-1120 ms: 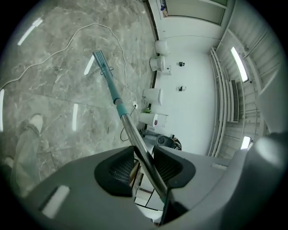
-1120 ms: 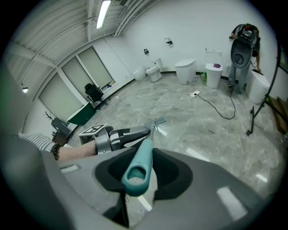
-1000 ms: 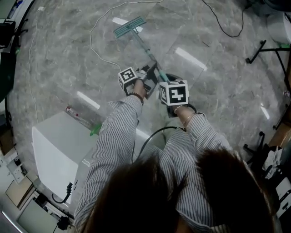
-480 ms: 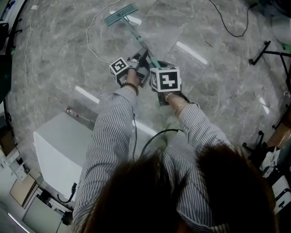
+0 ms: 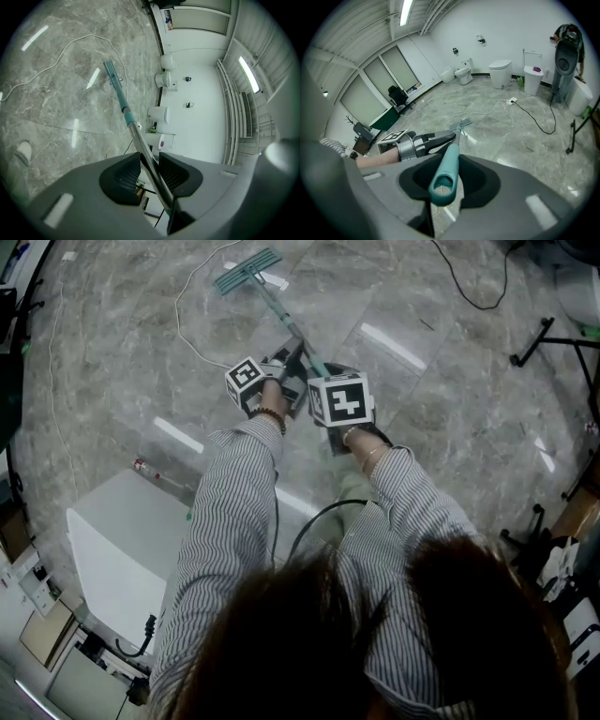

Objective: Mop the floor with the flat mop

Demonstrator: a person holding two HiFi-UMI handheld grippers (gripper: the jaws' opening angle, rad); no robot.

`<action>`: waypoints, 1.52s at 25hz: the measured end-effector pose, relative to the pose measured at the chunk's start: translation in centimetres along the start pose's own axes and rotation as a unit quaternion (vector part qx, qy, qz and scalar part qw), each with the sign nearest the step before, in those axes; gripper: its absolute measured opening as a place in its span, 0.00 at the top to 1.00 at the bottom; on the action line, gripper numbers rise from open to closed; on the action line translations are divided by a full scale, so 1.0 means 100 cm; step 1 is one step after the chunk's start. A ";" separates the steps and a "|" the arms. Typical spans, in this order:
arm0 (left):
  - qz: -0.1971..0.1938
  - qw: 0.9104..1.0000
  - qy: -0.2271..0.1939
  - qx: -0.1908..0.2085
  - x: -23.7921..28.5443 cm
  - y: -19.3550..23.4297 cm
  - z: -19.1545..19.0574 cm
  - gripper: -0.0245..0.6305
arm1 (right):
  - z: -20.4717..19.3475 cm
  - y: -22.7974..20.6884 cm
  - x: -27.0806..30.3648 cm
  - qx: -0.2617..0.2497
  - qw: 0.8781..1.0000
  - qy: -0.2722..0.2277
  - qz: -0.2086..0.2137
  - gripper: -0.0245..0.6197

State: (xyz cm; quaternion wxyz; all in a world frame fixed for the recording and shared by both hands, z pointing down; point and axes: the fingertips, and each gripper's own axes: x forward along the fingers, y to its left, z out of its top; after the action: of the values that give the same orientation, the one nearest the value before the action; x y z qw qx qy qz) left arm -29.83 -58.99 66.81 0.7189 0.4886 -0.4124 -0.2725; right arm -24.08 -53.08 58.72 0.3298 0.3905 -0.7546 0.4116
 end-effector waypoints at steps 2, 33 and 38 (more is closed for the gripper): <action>-0.001 1.000 -0.001 -0.005 -0.006 0.001 -0.009 0.77 | -0.007 0.001 -0.008 -0.001 1.000 -0.003 -0.002 0.79; -0.024 0.990 0.089 -0.107 -0.238 0.141 -0.378 0.74 | -0.405 0.008 -0.233 0.013 0.999 0.012 -0.027 0.79; -0.024 0.988 0.128 -0.087 -0.261 0.159 -0.438 0.74 | -0.460 -0.006 -0.271 0.009 1.000 0.014 -0.027 0.79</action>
State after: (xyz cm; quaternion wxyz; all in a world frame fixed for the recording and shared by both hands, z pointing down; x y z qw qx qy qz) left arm -5.68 -11.36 65.02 0.7989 0.4648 -0.2798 -0.2598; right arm -2.55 -4.29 57.17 0.3477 0.4079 -0.7354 0.4146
